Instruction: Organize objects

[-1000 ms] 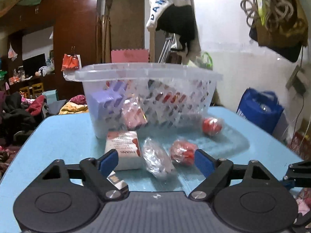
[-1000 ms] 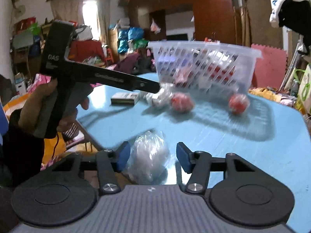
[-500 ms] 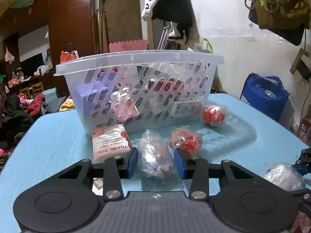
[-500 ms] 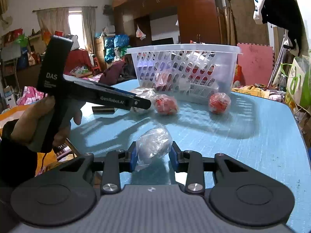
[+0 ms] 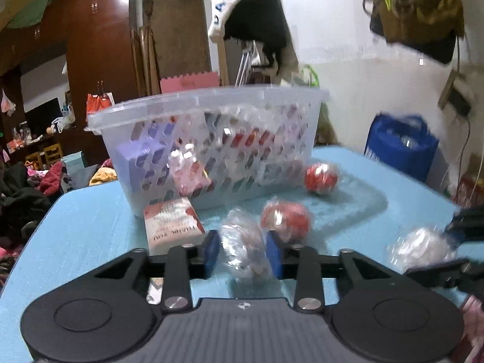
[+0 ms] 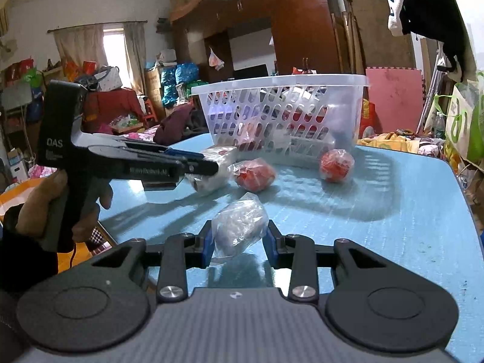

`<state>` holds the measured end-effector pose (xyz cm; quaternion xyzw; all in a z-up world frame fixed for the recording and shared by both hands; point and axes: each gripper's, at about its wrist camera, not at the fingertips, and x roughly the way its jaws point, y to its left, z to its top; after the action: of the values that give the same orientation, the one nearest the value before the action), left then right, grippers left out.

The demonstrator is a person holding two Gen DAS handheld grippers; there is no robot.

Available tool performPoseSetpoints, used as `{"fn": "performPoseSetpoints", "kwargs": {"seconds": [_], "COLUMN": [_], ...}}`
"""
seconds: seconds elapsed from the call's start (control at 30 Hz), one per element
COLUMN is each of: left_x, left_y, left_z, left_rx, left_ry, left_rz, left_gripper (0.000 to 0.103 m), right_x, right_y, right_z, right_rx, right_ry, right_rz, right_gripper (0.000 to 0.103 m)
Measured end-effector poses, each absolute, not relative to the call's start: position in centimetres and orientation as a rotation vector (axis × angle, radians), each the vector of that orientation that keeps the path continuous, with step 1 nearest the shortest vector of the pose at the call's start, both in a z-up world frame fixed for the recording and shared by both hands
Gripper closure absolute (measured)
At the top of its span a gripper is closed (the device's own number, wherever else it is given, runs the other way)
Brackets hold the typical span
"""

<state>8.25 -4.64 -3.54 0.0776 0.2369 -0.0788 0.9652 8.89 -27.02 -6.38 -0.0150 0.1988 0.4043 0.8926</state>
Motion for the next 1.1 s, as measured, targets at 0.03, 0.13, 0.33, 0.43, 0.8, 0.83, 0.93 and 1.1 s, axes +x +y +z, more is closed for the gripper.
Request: {"fn": "performPoseSetpoints", "kwargs": {"seconds": [0.03, 0.13, 0.33, 0.43, 0.8, 0.83, 0.93, 1.1], "left_x": [8.5, 8.7, 7.4, 6.4, 13.2, 14.6, 18.4, 21.2], "left_y": [-4.9, -4.7, -3.1, -2.2, -0.3, -0.1, 0.4, 1.4], "left_z": [-3.8, -4.1, -3.1, -0.9, 11.0, 11.2, 10.9, 8.5], "left_rx": [0.170, 0.143, 0.071, 0.040, -0.022, -0.033, -0.069, -0.057], "left_ry": [0.492, 0.492, 0.420, 0.368, 0.237, 0.256, 0.324, 0.398], "left_rz": [-0.156, -0.163, -0.181, -0.212, -0.128, -0.117, -0.098, -0.053], "left_gripper": [0.057, 0.057, 0.057, 0.057, 0.057, 0.057, 0.053, 0.026], "right_x": [8.8, 8.8, 8.9, 9.1, 17.8, 18.8, 21.3, 21.6], "right_y": [-27.0, -27.2, -27.4, -26.9, -20.1, -19.4, -17.7, -17.6], "right_z": [-6.4, -6.3, -5.6, -3.8, 7.3, 7.6, 7.6, 6.3], "right_rx": [-0.032, -0.031, -0.010, -0.004, -0.035, -0.044, -0.065, -0.106], "right_ry": [0.411, 0.405, 0.379, 0.323, 0.176, 0.182, 0.211, 0.212], "right_rz": [0.838, 0.836, 0.830, 0.832, 0.730, 0.719, 0.707, 0.656], "right_gripper": [0.065, 0.066, 0.066, 0.066, 0.065, 0.065, 0.055, 0.016]}}
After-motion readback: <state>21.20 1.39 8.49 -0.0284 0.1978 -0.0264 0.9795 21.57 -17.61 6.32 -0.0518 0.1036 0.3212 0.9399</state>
